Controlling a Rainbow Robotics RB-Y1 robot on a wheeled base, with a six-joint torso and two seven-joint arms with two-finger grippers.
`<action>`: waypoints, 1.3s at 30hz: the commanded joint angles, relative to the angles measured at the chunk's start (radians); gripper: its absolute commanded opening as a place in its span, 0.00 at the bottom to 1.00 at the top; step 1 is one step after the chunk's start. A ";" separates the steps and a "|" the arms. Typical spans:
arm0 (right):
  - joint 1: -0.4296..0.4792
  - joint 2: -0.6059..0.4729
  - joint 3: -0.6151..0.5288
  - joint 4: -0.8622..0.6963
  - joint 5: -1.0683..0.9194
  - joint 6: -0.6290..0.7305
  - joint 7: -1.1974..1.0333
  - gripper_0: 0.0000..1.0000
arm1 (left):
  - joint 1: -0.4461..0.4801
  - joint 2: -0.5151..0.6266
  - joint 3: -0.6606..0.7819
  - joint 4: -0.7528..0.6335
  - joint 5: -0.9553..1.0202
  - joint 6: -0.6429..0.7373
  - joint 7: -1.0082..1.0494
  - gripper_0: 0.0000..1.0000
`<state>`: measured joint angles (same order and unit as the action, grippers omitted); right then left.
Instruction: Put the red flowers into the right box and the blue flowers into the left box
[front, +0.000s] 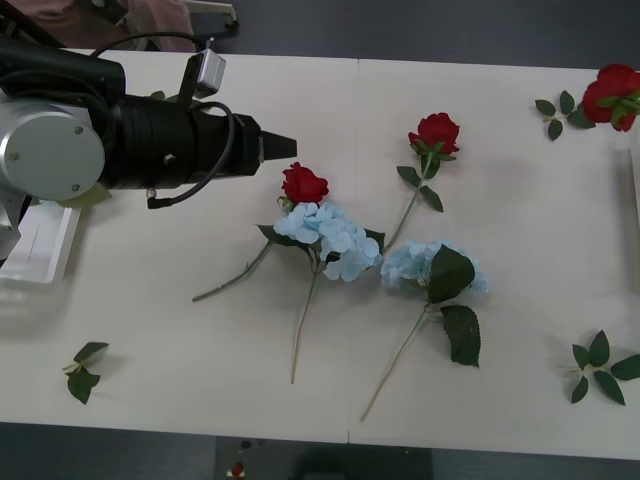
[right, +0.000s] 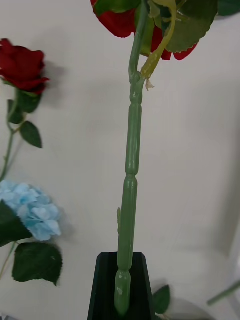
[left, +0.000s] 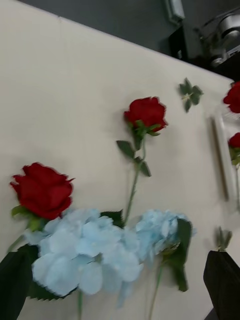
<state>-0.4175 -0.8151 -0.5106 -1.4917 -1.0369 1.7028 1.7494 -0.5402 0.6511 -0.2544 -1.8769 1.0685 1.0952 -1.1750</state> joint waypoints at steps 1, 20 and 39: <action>0.013 -0.064 -0.014 -0.021 0.098 -0.005 -0.114 0.00 | -0.024 -0.001 0.015 0.082 -0.002 0.026 -0.199 1.00; 0.060 -0.139 -0.005 0.252 0.428 -0.368 -0.183 0.00 | -0.156 -0.079 -0.134 0.456 -0.171 -0.018 -0.528 1.00; 0.056 -0.157 0.106 0.380 0.354 -0.512 -0.185 0.98 | -0.353 -0.217 -0.336 0.762 -0.282 -0.066 -0.531 1.00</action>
<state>-0.3477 -0.9334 -0.3876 -1.0924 -0.6399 1.1665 1.5909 -0.8607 0.4397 -0.5883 -1.1289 0.7985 1.0547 -1.7058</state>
